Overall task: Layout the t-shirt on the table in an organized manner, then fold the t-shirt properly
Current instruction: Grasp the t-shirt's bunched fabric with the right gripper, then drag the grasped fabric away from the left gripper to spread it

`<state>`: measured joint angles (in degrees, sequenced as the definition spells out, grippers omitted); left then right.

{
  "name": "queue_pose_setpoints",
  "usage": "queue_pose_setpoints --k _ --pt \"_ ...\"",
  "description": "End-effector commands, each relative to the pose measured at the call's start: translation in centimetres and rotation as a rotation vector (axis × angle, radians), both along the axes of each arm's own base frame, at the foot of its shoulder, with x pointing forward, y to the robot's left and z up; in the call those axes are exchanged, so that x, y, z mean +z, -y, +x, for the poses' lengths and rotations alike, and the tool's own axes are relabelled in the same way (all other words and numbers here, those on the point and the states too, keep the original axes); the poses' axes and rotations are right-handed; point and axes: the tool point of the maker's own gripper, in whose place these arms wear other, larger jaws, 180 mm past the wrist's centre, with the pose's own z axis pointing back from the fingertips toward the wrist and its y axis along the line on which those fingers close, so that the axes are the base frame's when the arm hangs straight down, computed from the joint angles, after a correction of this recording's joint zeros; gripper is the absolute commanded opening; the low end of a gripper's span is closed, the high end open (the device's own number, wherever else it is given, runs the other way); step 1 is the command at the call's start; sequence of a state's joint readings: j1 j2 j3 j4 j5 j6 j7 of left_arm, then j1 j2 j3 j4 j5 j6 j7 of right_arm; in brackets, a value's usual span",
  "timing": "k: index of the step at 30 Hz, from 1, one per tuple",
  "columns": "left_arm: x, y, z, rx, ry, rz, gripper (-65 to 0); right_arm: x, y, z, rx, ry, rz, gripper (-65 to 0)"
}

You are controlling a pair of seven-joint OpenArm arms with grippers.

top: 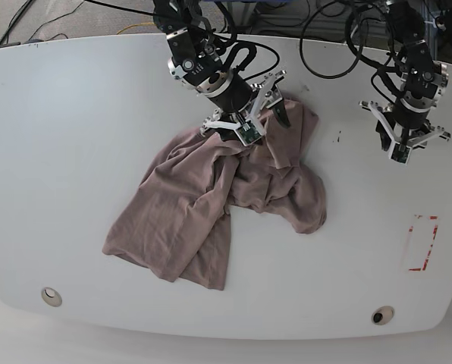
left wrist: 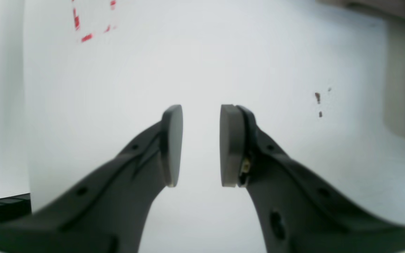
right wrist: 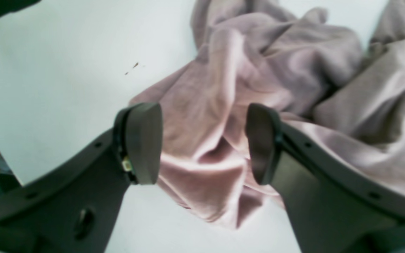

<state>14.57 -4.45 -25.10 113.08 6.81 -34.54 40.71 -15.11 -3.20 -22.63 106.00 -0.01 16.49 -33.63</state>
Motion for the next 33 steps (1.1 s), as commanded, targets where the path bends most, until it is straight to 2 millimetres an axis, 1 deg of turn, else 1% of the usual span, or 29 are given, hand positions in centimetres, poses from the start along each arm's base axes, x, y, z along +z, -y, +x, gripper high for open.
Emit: queue_pose_setpoints --k 1,4,9,12,14,16,17,18,19,21,23,25,28,29,31,33 --pt "1.3 0.1 0.7 -0.012 0.053 -0.004 -48.5 0.7 -0.4 0.8 -0.001 0.028 0.022 -28.4" --pt "1.3 0.0 0.7 -0.009 0.053 -0.002 -48.5 0.1 -0.6 0.8 0.003 0.012 0.016 -28.5" --pt "1.3 -0.1 0.7 -0.006 0.053 -0.001 -48.5 -1.7 -0.7 0.2 0.011 -0.035 -0.002 -28.5" --pt "1.3 -0.1 0.7 -0.006 0.053 -0.001 -48.5 -2.6 -0.8 0.3 0.016 -0.053 -0.010 -28.7" --pt "1.3 -0.1 0.7 -0.006 0.053 -0.001 -48.5 -3.1 -0.8 0.2 0.019 -0.066 -0.015 -30.4" --pt "1.3 -0.1 0.7 -0.006 0.053 -0.001 -48.5 -3.3 -0.8 0.2 0.020 -0.070 -0.018 -36.0" --pt "1.3 -0.1 0.7 -0.006 0.053 -0.001 -48.5 -3.3 -0.7 0.1 0.020 -0.070 -0.019 -41.4" --pt "1.3 -0.1 0.7 -0.006 0.053 -0.001 -48.5 -3.2 -0.7 0.1 0.019 -0.069 -0.018 -44.9" --pt "1.3 -0.1 0.7 -0.006 0.053 -0.001 -48.5 -2.8 -0.6 0.3 0.016 -0.056 -0.015 -53.1" --pt "1.3 -0.1 0.6 -0.006 0.053 -0.002 -48.5 -2.5 -0.4 0.1 0.010 -0.052 -0.015 -64.4" --pt "1.3 -0.1 0.6 -0.006 0.053 -0.002 -48.5 -2.0 -0.1 -0.3 0.001 -0.045 -0.008 -65.0" --pt "1.3 0.0 0.6 -0.005 0.053 -0.004 -48.5 -1.5 1.1 -0.4 -0.014 -0.027 -0.021 -63.4" --pt "1.3 0.0 0.6 -0.005 0.053 -0.005 -48.5 -0.3 2.8 -0.8 -0.039 0.007 -0.029 -65.0" --pt "1.3 0.0 0.7 -0.006 0.053 -0.006 -48.5 0.0 3.2 -0.9 -0.047 0.012 -0.030 -65.0" --pt "1.3 0.0 0.7 -0.006 0.053 -0.006 -48.5 0.2 4.6 -1.2 -0.072 0.018 -0.045 -65.0" --pt "1.3 0.1 0.6 -0.008 0.053 -0.006 -48.5 0.2 7.2 -1.4 -0.116 0.023 -0.081 -65.0"
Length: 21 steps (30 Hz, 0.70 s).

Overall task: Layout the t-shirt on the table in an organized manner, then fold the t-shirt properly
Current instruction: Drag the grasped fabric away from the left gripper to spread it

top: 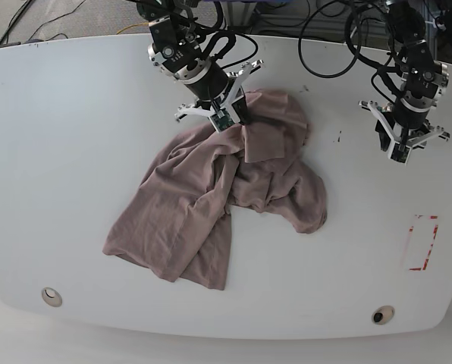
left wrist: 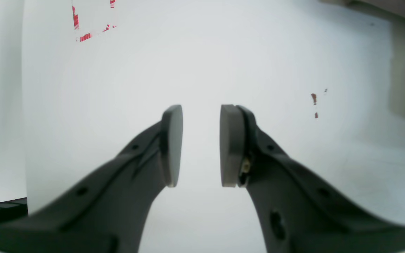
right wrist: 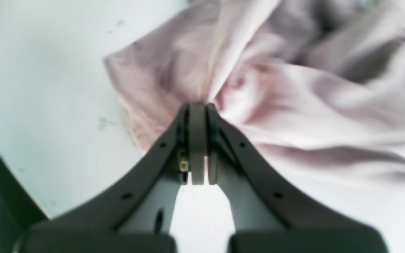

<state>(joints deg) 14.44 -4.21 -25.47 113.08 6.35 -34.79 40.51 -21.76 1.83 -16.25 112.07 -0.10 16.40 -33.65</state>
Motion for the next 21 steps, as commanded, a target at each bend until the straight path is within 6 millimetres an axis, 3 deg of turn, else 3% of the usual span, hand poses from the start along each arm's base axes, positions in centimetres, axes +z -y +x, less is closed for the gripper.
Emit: queue_pose_setpoints --k 1,10,17,21 --pt "1.1 0.0 0.6 -0.009 0.045 0.004 -48.5 1.1 1.9 0.1 -0.039 0.038 -0.007 -65.0" --pt "1.0 0.8 0.7 -0.028 0.041 -0.003 -48.5 -0.6 12.9 0.3 -0.234 0.017 -0.183 -65.0" --pt "0.5 3.2 1.2 -0.095 0.032 -0.021 -48.5 0.7 22.2 1.0 -0.450 0.052 -0.305 -65.0" --pt "0.3 4.6 1.3 -0.133 0.026 -0.032 -48.5 2.6 27.0 1.9 -0.573 0.099 -0.358 -65.0"
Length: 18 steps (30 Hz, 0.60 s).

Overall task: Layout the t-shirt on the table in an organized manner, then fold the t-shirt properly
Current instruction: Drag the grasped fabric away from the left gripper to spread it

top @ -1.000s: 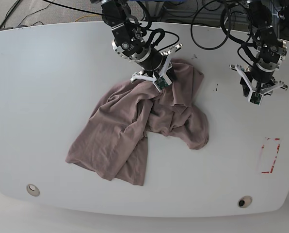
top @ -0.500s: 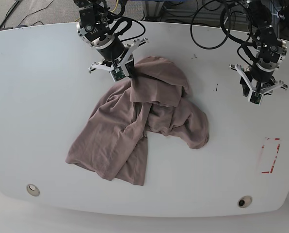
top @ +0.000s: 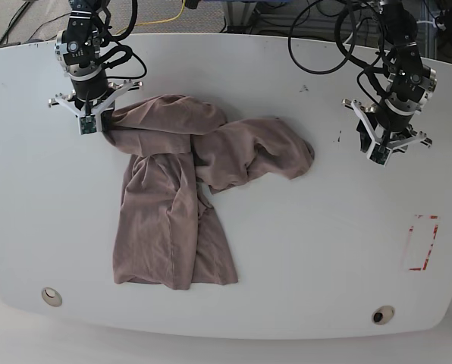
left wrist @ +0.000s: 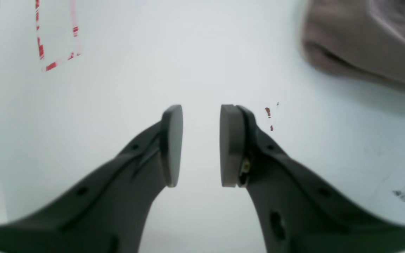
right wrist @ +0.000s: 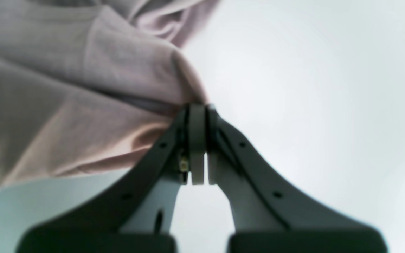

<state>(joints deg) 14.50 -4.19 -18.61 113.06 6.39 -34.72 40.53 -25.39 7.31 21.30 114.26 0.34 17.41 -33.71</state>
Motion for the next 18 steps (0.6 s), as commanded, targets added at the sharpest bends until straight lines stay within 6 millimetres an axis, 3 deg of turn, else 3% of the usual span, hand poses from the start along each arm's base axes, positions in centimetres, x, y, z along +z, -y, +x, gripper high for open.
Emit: queue_pose_setpoints --k 1,6,9,13,18 --pt "0.9 0.9 0.6 -0.028 0.039 -0.009 -48.5 2.5 2.6 1.3 -0.056 0.087 -0.044 -65.0" --pt "0.6 2.9 0.7 -0.050 0.037 -0.050 -48.5 4.6 8.4 1.9 -0.172 0.134 -0.121 -65.0" --pt "0.5 4.0 0.7 -0.063 0.037 -0.071 -48.5 5.2 10.7 2.3 -0.203 0.142 -0.150 -65.0" --pt "0.4 5.6 0.8 -0.099 0.035 -0.090 -48.5 5.4 12.1 3.0 -0.208 0.140 -0.169 -64.8" --pt "1.0 8.3 1.7 -0.165 0.058 -0.118 -48.5 5.8 12.4 3.5 -0.211 0.151 -0.174 -62.5"
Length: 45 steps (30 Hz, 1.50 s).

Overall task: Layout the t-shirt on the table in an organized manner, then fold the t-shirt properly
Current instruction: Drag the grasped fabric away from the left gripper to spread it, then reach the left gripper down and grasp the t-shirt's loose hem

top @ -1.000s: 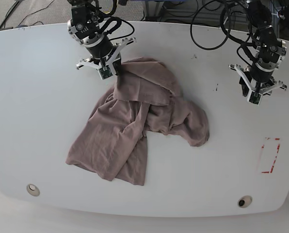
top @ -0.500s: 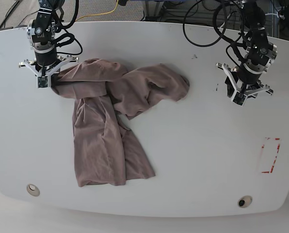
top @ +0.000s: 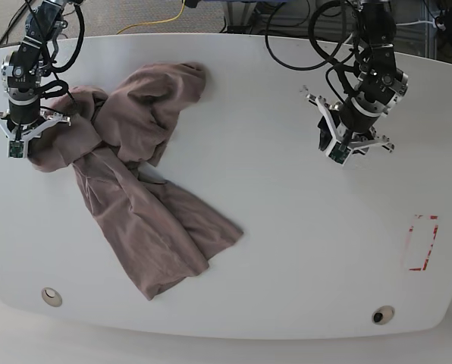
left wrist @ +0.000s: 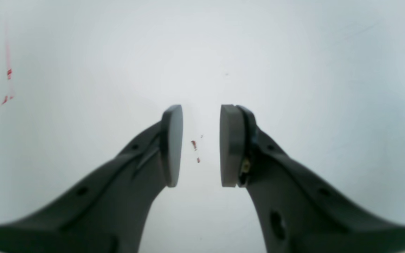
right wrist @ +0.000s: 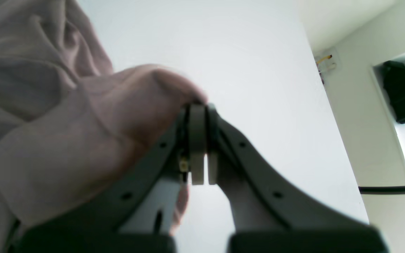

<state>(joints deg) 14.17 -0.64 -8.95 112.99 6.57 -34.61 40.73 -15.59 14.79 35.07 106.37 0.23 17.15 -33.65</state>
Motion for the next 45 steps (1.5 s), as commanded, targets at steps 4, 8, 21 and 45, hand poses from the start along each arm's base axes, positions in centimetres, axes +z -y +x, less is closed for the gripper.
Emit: queue_pose_setpoints --k 4,8,21,45 --pt "2.0 3.4 3.2 -0.048 0.082 -0.079 -48.5 1.4 0.0 1.0 0.007 0.053 -0.013 -51.8" --pt "1.3 4.6 5.7 -0.047 0.066 -0.123 -48.5 1.0 -0.7 1.0 0.001 0.065 0.012 -41.9" --pt "-3.3 6.8 15.0 0.051 -0.127 -0.355 -48.3 0.1 -1.8 0.7 -0.011 0.067 0.055 -38.0" --pt "-5.0 11.7 19.4 0.312 -0.190 -0.804 -21.8 0.0 -2.0 0.7 -0.006 0.066 0.063 -38.0"
